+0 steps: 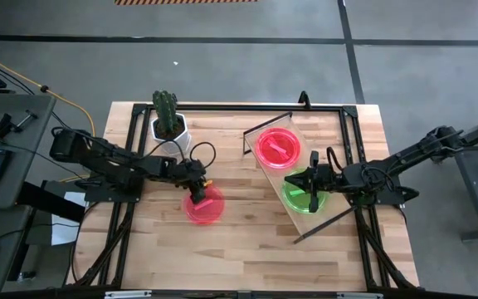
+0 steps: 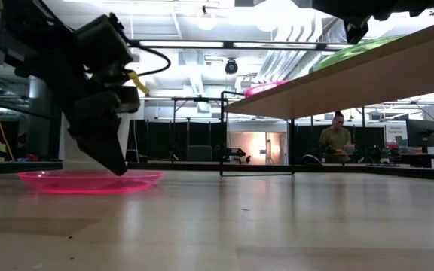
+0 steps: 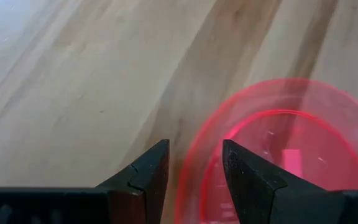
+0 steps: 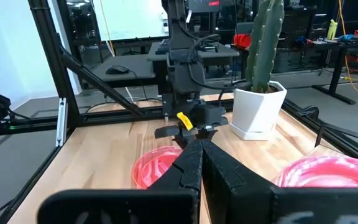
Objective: Place and stack plates onto a shelf
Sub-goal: Stack the pink plate on top of the other pink plate on the shelf
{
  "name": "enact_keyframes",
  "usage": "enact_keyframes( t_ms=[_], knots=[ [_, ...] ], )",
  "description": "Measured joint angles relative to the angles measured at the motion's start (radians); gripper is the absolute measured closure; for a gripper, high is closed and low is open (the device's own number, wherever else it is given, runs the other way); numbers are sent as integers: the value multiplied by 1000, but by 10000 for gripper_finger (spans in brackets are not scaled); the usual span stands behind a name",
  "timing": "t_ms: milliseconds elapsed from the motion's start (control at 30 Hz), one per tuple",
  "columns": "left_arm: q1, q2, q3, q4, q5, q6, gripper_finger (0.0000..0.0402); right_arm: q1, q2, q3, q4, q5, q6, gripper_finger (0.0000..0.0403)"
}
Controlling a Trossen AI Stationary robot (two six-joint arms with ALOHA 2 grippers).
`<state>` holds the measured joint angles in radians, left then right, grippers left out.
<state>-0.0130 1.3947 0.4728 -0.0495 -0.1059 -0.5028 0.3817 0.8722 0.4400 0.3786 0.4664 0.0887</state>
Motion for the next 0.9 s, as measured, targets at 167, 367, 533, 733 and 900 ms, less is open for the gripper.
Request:
enact_keyframes(
  t_ms=[167, 367, 533, 733, 900],
  knots=[
    [27, 10, 0, -1, 2, 9, 261, 0, 0, 0, 0, 0, 6, 403],
    [26, 10, 0, -1, 88, 17, 261, 0, 0, 0, 0, 0, 8, 403],
    [26, 10, 0, -4, 124, 17, 264, 0, 0, 0, 0, -1, 8, 403],
    [26, 10, 0, -25, 124, 38, 318, 0, 0, 0, 0, -3, 8, 403],
    [26, 9, 0, -25, 127, 84, 394, 0, 0, 0, 0, -3, 8, 403]
  ],
)
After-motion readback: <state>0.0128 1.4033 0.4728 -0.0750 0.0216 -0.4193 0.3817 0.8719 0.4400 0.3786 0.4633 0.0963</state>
